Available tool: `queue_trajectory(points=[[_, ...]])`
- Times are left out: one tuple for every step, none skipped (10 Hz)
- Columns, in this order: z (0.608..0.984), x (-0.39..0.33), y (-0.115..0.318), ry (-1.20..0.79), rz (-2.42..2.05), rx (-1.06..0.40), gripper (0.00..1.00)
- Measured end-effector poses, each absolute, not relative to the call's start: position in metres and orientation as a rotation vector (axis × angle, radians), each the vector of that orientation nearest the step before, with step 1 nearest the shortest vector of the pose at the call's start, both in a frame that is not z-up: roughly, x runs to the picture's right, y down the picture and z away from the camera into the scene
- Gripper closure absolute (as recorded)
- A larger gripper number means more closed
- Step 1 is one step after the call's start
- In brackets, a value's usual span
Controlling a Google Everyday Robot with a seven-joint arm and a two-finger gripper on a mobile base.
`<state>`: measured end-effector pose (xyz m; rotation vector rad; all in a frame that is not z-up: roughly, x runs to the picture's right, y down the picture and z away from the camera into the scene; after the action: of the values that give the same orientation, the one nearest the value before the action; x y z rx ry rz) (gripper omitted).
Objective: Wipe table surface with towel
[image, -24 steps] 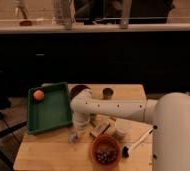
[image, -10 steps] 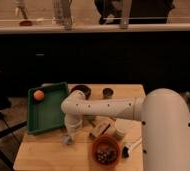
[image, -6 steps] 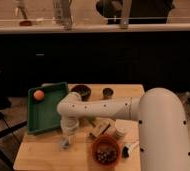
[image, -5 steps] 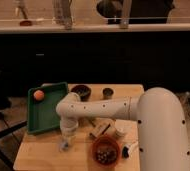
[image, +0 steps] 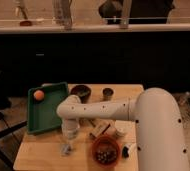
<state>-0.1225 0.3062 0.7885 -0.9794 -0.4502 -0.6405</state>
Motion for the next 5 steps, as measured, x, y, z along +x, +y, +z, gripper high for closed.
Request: queue_trajectory(points=[[0.7884,-0.1216,0.3059,-0.448,-0.641,-0.98,1.0],[0.7886,-0.12,0.3053,-0.444,-0.64,-0.982,1.0],[0.7887,-0.1192,0.3049,-0.443,-0.64,-0.982,1.0],[0.7888,-0.1191,0.3049,-0.443,-0.64,-0.982,1.0],[0.7889,-0.119,0.3049,-0.442,-0.639,-0.982,1.0]])
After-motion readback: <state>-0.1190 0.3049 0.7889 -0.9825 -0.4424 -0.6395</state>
